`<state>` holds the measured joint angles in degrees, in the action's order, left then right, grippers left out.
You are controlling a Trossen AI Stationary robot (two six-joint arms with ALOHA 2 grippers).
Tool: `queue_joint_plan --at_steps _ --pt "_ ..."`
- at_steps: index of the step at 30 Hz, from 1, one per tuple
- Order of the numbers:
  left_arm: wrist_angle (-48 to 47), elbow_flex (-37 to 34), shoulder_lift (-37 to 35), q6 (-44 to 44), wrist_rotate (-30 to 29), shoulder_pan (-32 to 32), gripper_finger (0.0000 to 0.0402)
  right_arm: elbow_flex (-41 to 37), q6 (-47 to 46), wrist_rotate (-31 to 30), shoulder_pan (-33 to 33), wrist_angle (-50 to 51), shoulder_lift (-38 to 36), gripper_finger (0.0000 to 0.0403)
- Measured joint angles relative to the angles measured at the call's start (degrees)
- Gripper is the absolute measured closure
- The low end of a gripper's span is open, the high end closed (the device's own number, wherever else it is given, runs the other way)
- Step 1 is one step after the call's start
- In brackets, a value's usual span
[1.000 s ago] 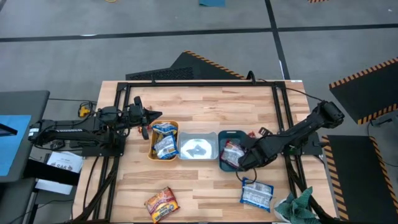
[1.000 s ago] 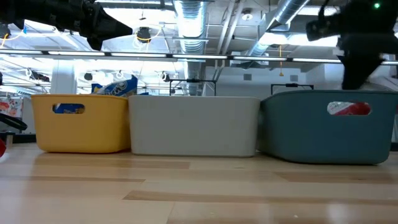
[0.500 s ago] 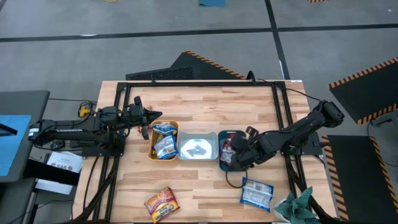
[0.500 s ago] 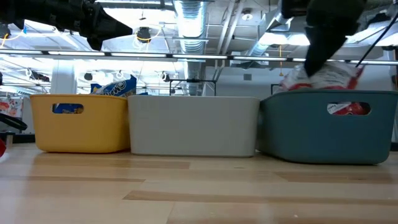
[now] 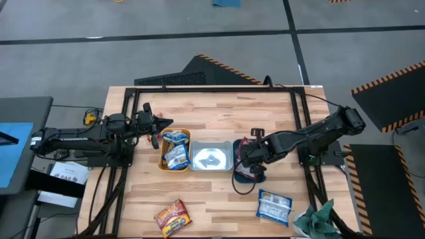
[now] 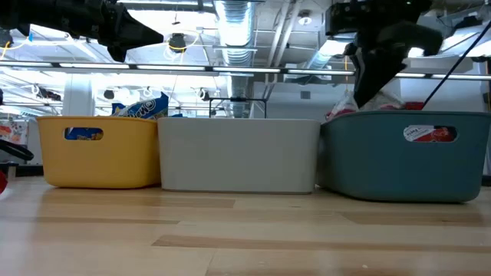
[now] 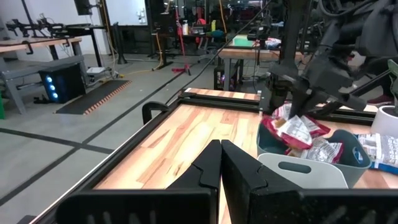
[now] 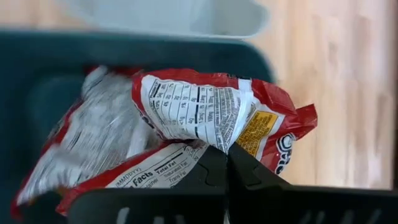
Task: Sort Maruchan noodles
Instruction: Put the bottom right red noodle pack into the blue bin
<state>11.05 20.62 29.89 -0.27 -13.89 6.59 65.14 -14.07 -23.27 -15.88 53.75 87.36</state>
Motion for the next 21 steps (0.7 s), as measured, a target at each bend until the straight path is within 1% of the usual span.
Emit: queue_joint_plan --at_steps 2,6,9,12,17,21 --pt "0.0 0.0 0.0 0.0 0.0 0.0 0.0401 0.0 5.1 2.6 0.5 0.0 0.1 0.0393" --pt "0.0 0.0 0.0 0.0 0.0 0.0 0.0402 0.0 10.7 7.7 1.8 -0.3 0.1 0.0391" --pt "0.0 0.0 0.0 -0.1 0.0 0.0 0.0401 0.0 11.3 9.1 2.5 -1.5 0.1 0.0384" --pt "0.0 0.0 0.0 -0.1 0.0 0.0 0.0402 0.0 9.4 9.2 2.8 -3.4 0.1 0.0370" --pt "0.0 0.0 0.0 0.0 0.0 0.0 0.0401 0.0 5.0 9.3 2.8 -3.5 0.1 0.0327" --pt "0.0 0.0 0.0 0.0 0.0 0.0 0.0401 0.1 4.0 9.0 2.5 -3.4 0.1 0.0265"
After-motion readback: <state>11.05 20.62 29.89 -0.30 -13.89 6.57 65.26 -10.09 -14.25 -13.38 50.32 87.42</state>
